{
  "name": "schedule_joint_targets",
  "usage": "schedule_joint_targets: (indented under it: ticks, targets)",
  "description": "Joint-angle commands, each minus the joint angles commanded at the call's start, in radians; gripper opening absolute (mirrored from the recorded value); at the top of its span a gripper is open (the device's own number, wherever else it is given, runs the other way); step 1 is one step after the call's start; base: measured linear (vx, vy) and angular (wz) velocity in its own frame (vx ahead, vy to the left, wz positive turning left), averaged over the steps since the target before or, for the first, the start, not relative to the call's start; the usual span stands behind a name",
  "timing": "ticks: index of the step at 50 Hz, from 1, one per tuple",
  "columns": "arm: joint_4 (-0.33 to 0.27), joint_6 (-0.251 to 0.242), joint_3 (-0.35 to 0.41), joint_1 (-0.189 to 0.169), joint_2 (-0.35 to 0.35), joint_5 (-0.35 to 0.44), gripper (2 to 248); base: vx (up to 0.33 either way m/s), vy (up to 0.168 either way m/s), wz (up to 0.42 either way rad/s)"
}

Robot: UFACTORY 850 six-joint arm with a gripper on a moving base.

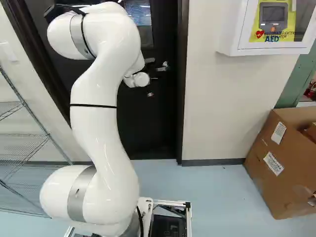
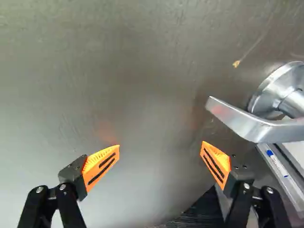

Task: Open the door and move inside

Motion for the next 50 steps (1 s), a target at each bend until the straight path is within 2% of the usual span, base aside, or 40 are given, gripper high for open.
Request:
schedule_joint_targets:
  ticks: [50]
  targets:
    - [-0.019,0.0,-0.219,0.102,-0.161,0.0,247,0.0,0.0,0.0]
